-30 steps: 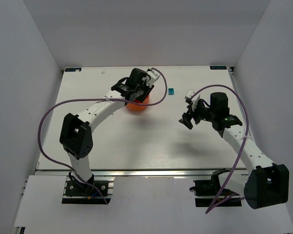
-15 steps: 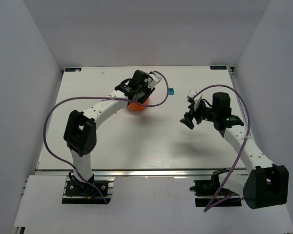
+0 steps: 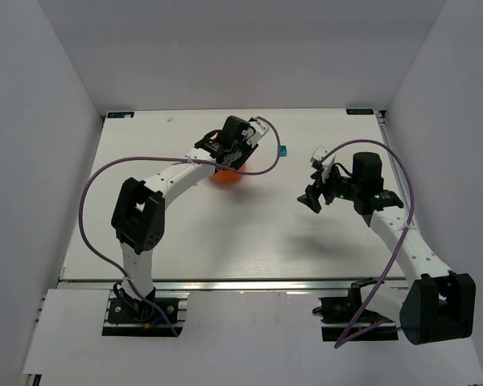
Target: Sort the legos into containers by color
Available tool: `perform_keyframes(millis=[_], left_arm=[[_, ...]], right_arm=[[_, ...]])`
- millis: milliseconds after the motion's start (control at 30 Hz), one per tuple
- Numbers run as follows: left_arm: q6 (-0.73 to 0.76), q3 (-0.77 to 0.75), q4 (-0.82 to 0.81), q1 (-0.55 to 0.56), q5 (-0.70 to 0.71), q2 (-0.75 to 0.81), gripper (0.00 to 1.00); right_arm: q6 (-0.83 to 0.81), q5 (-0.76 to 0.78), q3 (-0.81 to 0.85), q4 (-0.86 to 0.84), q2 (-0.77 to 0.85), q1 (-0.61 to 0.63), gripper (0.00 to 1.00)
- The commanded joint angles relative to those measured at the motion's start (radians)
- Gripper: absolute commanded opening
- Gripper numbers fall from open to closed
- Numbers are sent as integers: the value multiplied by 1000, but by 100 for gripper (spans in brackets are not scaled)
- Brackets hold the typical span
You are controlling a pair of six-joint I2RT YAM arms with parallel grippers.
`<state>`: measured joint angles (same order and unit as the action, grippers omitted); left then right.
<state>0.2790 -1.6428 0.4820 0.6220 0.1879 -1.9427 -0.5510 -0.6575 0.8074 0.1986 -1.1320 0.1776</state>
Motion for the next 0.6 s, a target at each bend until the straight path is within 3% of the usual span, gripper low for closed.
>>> perform_keyframes(millis=[0, 367, 567], left_arm=[[-15, -45, -8, -2, 18, 11, 35], [-37, -95, 20, -2, 18, 17, 63], [-37, -155, 53, -2, 13, 33, 66]], right_arm=[[11, -25, -1, -31, 20, -6, 89], [11, -34, -2, -28, 11, -9, 89], [16, -33, -2, -31, -2, -9, 89]])
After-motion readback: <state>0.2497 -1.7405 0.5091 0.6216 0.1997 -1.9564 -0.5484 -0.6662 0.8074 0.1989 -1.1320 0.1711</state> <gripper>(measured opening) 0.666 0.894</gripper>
